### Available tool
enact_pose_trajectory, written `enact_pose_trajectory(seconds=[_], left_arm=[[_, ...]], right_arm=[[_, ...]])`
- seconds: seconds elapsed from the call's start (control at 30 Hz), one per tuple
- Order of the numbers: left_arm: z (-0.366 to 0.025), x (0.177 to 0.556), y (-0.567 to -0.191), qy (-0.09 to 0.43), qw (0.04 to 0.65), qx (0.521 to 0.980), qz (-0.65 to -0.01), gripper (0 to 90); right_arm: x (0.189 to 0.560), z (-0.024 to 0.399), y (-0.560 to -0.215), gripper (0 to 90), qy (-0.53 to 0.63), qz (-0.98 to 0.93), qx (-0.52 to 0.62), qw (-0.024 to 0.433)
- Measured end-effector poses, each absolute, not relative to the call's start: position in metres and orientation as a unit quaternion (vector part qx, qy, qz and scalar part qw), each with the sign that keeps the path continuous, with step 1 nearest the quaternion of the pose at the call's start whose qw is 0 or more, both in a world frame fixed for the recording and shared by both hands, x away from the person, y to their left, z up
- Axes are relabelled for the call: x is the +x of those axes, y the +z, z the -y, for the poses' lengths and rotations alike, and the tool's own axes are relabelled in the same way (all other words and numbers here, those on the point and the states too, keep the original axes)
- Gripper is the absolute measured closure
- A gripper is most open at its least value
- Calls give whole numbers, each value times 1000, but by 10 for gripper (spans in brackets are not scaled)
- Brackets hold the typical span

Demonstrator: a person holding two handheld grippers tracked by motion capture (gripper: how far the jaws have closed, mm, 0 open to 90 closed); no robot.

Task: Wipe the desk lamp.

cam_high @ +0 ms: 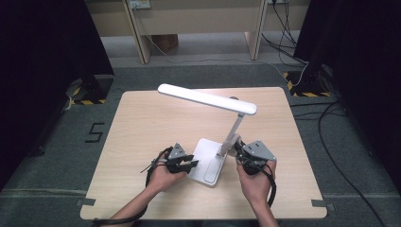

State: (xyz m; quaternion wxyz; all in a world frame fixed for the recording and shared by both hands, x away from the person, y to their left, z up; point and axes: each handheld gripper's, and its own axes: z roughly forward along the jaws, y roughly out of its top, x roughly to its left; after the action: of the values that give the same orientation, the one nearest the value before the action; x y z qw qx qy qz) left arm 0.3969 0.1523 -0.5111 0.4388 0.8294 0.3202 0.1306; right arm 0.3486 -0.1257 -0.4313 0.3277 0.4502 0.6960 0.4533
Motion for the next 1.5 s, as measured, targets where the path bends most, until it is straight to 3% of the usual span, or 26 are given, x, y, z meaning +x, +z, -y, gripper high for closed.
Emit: enact_pose_trajectory(seconds=[1.5], left_arm=[[-151,397,-511,131,440,830,-318,647]], right_arm=[[374,109,-487,818,385,-750,466,269]])
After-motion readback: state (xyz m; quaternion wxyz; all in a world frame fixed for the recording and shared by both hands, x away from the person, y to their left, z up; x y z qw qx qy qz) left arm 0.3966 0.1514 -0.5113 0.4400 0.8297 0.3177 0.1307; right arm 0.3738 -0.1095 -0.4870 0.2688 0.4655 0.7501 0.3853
